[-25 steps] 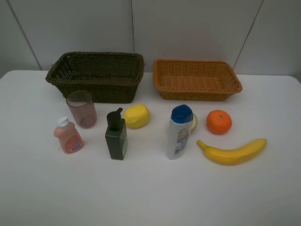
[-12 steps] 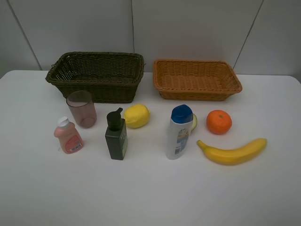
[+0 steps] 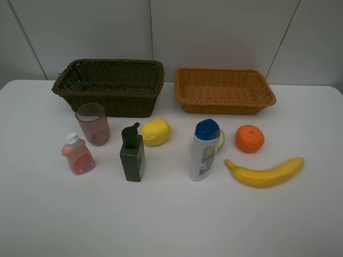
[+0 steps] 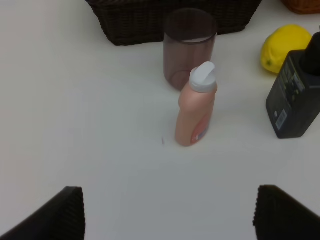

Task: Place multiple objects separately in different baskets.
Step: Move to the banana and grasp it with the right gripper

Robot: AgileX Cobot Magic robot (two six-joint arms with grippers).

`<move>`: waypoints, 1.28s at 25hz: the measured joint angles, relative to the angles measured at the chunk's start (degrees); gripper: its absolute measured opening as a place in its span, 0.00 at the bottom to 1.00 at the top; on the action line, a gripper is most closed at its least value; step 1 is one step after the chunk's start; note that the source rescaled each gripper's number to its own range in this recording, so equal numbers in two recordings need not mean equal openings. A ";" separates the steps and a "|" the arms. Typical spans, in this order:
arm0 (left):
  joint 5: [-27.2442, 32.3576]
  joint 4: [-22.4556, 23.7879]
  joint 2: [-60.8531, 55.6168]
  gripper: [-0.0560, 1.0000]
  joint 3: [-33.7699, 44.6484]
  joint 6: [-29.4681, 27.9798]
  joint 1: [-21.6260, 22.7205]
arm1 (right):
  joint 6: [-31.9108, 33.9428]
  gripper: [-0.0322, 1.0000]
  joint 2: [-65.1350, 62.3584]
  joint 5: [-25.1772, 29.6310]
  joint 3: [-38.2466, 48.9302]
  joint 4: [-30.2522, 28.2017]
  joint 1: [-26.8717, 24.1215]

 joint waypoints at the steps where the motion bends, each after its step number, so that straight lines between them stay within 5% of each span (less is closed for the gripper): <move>1: 0.00 0.00 0.00 0.91 0.00 0.00 0.00 | 0.00 0.85 0.00 0.00 0.00 0.00 0.00; 17: 0.00 0.00 0.00 0.91 0.00 0.00 0.00 | -3.30 0.85 8.26 0.04 -3.07 0.11 0.00; 23: 0.00 0.00 0.00 0.91 0.00 0.00 0.00 | -14.79 0.85 20.82 0.04 -7.94 1.16 0.00; 32: 0.00 0.00 0.00 0.91 0.00 0.00 0.00 | -40.88 0.85 38.80 -0.74 -10.77 4.75 0.00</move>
